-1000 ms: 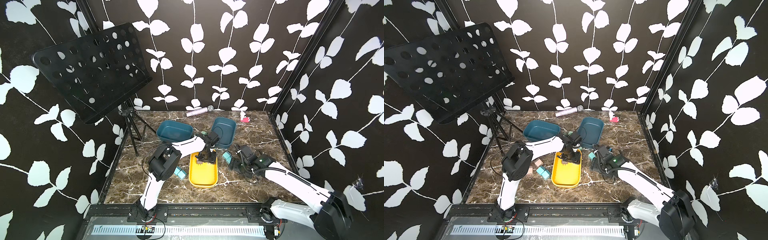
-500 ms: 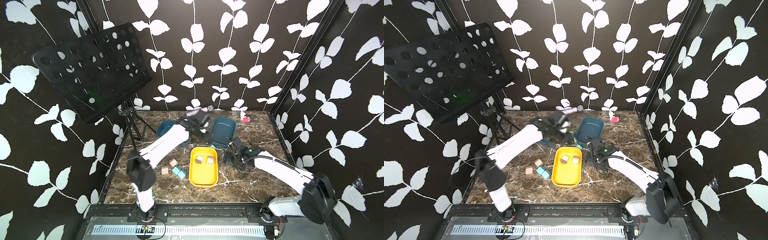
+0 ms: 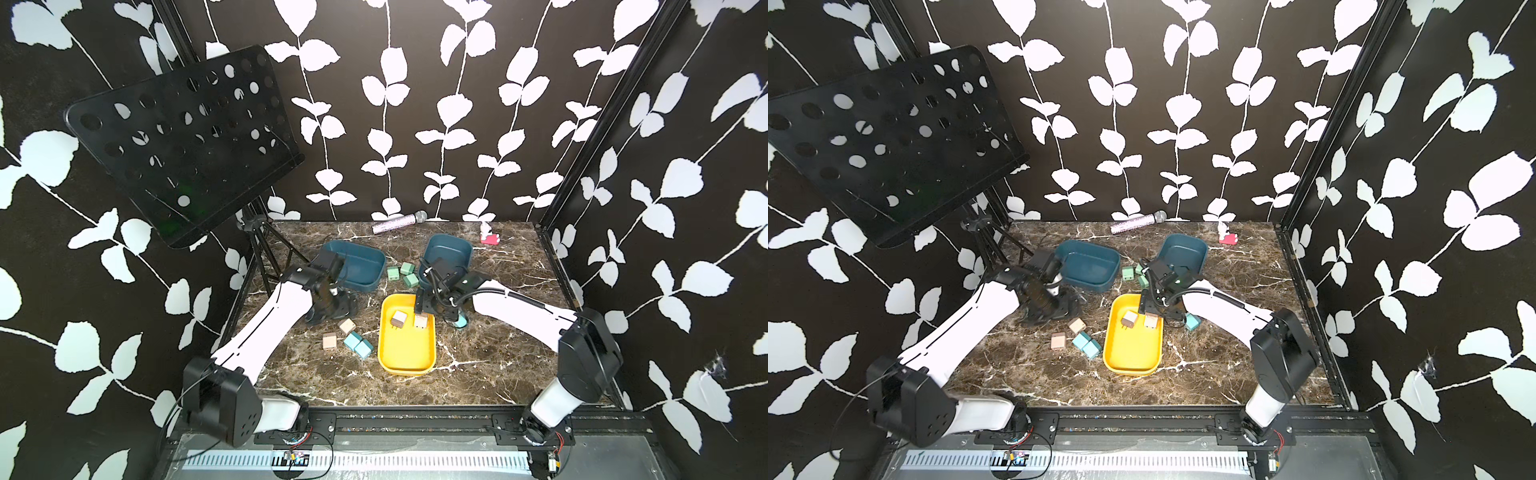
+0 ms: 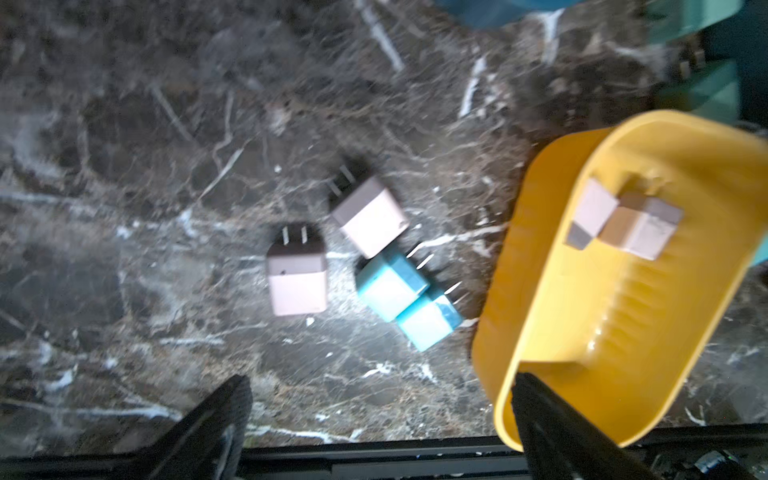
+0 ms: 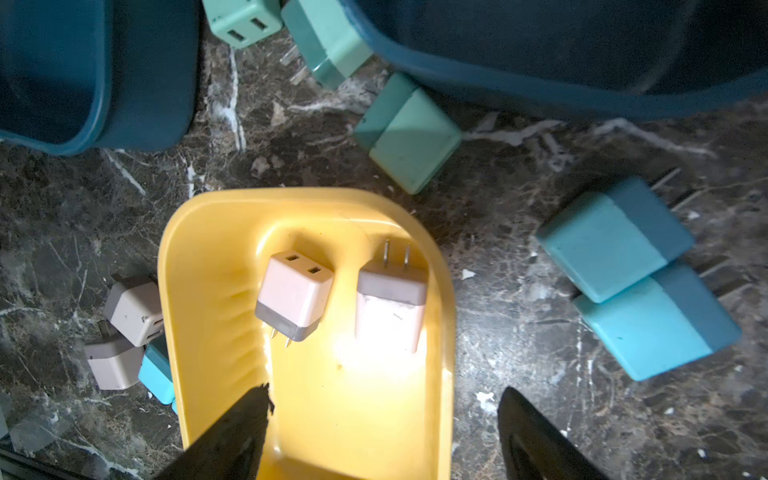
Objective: Place the plugs by color into the storage box
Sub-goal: Pick up the plug from the center of the board.
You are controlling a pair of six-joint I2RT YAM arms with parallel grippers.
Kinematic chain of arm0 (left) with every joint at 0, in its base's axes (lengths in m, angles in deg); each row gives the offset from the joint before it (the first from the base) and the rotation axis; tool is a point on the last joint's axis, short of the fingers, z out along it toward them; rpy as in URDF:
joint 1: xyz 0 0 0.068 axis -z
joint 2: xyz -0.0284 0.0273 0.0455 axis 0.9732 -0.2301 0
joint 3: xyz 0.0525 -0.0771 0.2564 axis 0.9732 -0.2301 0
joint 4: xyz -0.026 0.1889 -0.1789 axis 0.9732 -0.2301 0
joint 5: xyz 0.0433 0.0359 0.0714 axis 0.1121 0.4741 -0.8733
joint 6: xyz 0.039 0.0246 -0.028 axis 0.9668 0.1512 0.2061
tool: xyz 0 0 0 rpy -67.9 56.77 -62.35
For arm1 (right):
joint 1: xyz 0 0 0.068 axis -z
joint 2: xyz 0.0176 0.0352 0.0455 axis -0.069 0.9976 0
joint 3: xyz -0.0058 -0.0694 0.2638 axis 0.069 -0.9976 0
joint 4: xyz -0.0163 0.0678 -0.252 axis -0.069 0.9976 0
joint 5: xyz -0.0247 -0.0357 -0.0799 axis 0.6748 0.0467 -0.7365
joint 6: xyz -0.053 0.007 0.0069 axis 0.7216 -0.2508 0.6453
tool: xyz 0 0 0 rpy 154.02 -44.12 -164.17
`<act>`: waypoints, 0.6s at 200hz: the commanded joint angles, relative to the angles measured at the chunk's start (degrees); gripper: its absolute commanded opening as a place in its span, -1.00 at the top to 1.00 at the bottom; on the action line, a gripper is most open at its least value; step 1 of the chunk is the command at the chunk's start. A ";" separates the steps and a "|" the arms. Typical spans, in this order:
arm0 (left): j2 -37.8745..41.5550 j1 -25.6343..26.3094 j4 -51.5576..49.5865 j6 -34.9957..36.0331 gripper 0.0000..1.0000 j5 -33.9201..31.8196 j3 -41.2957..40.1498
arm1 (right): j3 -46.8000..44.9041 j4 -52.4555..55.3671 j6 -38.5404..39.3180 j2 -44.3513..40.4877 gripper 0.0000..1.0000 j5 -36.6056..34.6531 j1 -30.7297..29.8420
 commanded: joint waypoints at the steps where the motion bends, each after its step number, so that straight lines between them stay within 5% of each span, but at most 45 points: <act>1: 2.58 -2.74 -1.75 -0.35 -0.98 1.53 -4.31 | 0.80 0.09 0.01 1.04 -0.68 0.08 -1.80; 43: 2.86 -7.23 2.59 -0.78 -0.92 3.31 -11.40 | 0.61 0.42 -0.13 2.16 -0.68 0.97 -3.74; 120: -2.18 -7.78 10.13 0.60 -0.78 4.90 -18.61 | -0.69 0.98 -0.39 1.69 -0.68 1.13 -4.37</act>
